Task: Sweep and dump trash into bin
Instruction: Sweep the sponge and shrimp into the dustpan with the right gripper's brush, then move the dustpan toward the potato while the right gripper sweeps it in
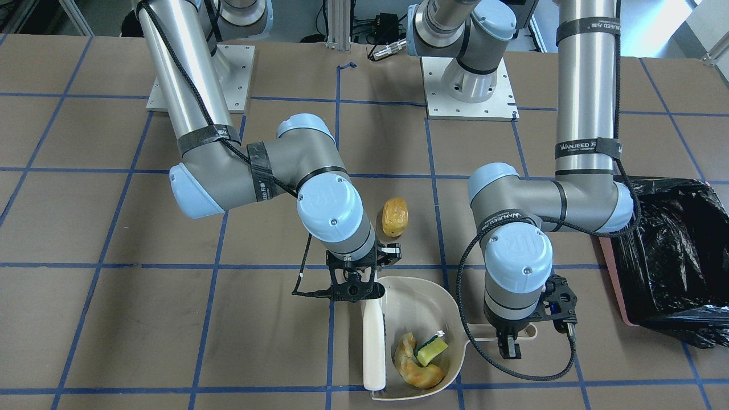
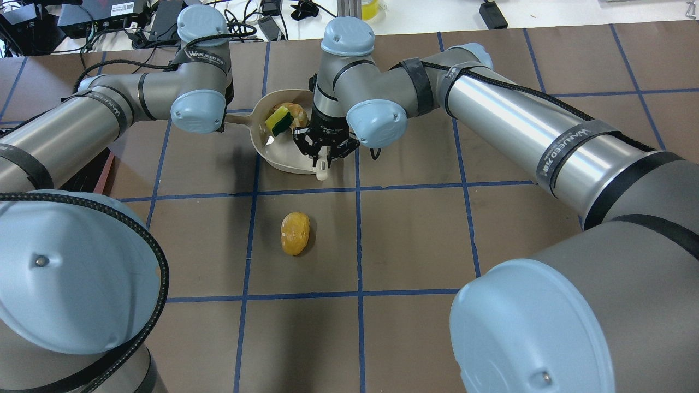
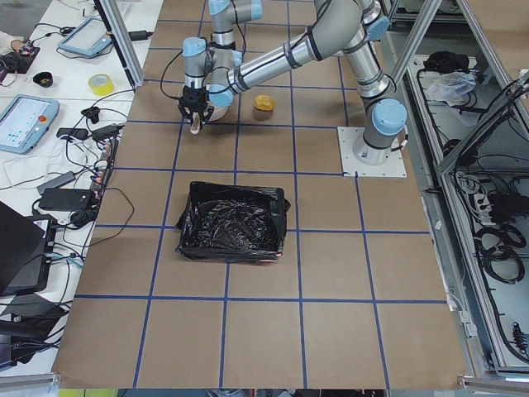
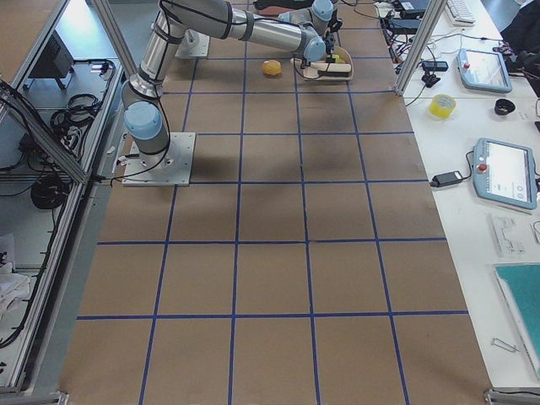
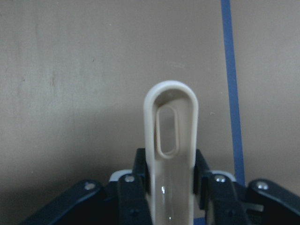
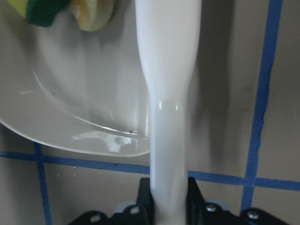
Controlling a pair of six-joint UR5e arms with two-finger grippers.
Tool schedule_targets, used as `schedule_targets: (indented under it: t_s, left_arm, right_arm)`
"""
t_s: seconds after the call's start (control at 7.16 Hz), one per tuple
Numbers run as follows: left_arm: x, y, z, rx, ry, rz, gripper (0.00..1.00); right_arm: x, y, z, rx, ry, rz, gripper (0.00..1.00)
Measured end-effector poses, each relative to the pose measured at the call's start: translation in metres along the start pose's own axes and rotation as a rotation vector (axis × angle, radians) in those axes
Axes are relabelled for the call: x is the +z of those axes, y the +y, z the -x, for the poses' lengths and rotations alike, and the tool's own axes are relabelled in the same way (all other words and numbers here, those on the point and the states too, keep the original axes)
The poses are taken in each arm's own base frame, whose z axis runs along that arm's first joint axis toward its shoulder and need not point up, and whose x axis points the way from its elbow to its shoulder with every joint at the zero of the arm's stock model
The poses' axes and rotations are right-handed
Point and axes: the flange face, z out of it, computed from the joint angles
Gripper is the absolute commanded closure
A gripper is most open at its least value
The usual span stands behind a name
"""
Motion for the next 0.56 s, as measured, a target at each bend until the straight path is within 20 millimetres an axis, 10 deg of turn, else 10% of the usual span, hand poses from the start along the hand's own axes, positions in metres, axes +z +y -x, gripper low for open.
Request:
schedule_targets:
  t_s: [0.56]
  left_arm:
    - [-0.016,-0.049,0.0,0.117,0.024,-0.002,1.0]
  right_arm:
    - [-0.032,0.025,-0.034,-0.136,0.3,0.058,0.89]
